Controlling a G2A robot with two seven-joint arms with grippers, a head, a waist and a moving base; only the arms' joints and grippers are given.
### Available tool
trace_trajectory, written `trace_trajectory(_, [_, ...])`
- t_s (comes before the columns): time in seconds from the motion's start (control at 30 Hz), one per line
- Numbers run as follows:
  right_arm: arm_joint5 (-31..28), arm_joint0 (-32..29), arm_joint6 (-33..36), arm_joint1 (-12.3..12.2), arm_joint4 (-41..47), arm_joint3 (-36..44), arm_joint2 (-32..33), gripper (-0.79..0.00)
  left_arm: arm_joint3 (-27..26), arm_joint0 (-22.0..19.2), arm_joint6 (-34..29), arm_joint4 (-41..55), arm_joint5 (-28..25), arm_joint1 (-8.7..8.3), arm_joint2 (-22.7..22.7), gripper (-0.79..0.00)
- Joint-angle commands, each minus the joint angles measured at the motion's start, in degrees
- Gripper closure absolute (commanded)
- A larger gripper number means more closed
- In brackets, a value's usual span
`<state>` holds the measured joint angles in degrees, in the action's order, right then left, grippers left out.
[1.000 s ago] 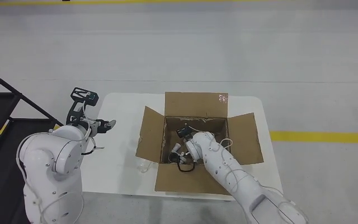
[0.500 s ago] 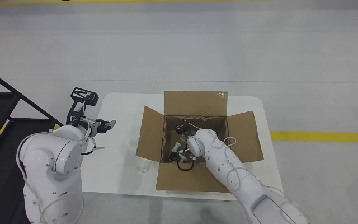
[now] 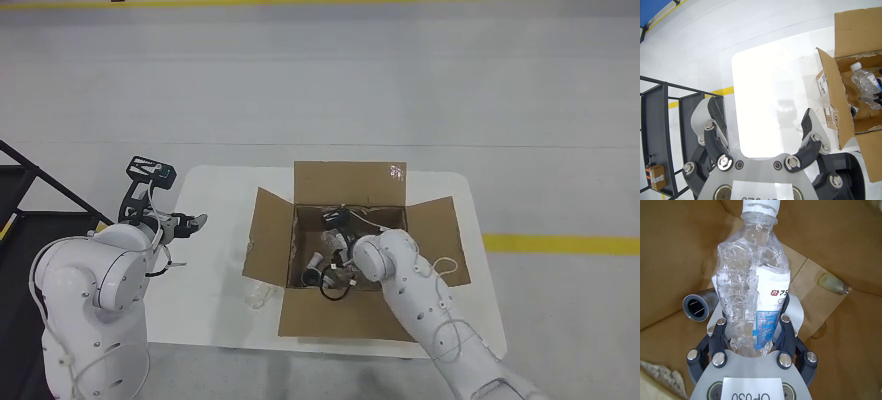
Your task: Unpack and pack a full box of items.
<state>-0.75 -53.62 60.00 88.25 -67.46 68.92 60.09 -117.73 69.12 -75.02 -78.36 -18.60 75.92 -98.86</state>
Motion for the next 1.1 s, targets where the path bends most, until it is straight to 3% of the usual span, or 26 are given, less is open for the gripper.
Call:
trace_trajectory(0.0, [-2.0,-2.6,0.3,-0.8,2.2,4.4,2.9,0.000,0.0,0.0,0.0,0.0,0.0,0.00,0.0,-0.785])
trace_trajectory(0.2, [-8.1,-9.6,-0.9,-2.7,9.7,14.2,10.9,0.000,0.0,0.0,0.0,0.0,0.0,0.00,0.0,-0.785])
trace_trajectory(0.3, [-12.7,-12.7,-2.8,-3.4,18.2,17.0,15.5,0.000,0.0,0.0,0.0,0.0,0.0,0.00,0.0,-0.785])
trace_trajectory(0.6, [-25.0,-15.4,-3.1,-5.1,40.0,13.9,23.1,0.000,0.0,0.0,0.0,0.0,0.0,0.00,0.0,-0.785])
trace_trajectory(1.07, [-24.8,-15.5,-4.4,-5.2,42.6,13.4,23.3,0.000,0.0,0.0,0.0,0.0,0.0,0.00,0.0,-0.785])
